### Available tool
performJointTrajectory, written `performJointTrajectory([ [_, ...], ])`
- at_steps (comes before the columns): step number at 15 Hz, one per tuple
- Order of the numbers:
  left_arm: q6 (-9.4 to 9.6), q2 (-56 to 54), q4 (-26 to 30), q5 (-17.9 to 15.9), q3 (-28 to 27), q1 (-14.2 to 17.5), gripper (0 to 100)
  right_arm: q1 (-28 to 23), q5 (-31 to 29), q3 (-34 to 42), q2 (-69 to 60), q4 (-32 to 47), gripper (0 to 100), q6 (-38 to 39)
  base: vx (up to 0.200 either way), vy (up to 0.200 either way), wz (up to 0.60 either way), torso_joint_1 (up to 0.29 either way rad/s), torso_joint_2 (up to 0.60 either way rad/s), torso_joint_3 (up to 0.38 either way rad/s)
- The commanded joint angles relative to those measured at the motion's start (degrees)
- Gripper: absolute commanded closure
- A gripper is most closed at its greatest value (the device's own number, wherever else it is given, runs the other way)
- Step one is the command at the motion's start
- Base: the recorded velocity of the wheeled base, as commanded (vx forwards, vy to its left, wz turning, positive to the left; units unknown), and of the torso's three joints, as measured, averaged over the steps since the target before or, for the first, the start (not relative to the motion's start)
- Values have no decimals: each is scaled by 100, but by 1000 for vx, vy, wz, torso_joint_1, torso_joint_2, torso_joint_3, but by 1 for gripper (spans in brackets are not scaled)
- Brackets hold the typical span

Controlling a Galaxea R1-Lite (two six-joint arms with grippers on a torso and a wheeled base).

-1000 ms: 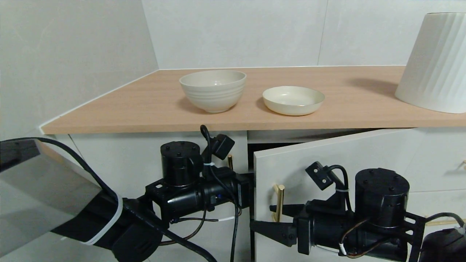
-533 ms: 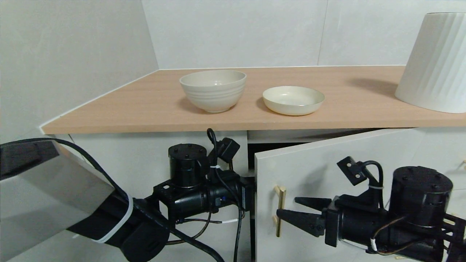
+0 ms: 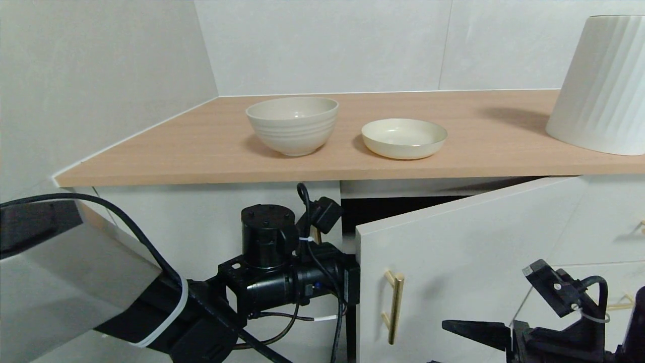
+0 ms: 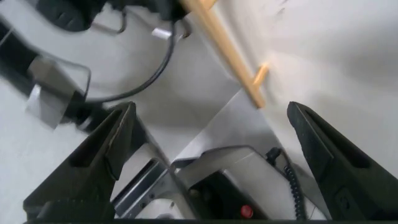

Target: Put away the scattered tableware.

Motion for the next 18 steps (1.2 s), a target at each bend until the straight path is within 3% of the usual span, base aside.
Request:
performJointTrajectory([
  [1, -1, -32, -2, 67, 13, -36, 100, 183, 28, 88, -113, 20, 0, -61, -200, 0, 0, 12, 2, -2],
  [4, -1, 65, -2, 84, -101, -62, 100, 245, 28, 167, -78, 29, 0, -315, -200, 0, 0, -1, 1, 4],
  [13, -1, 355, 60, 119, -540, -133, 100, 288, 28, 193, -87, 29, 0, -315, 0, 0, 0, 0, 0, 0],
  [18, -1, 461, 262, 137, -866, -142, 100, 359, 28, 202, -96, 29, 0, -315, -160, 0, 0, 5, 4, -1],
])
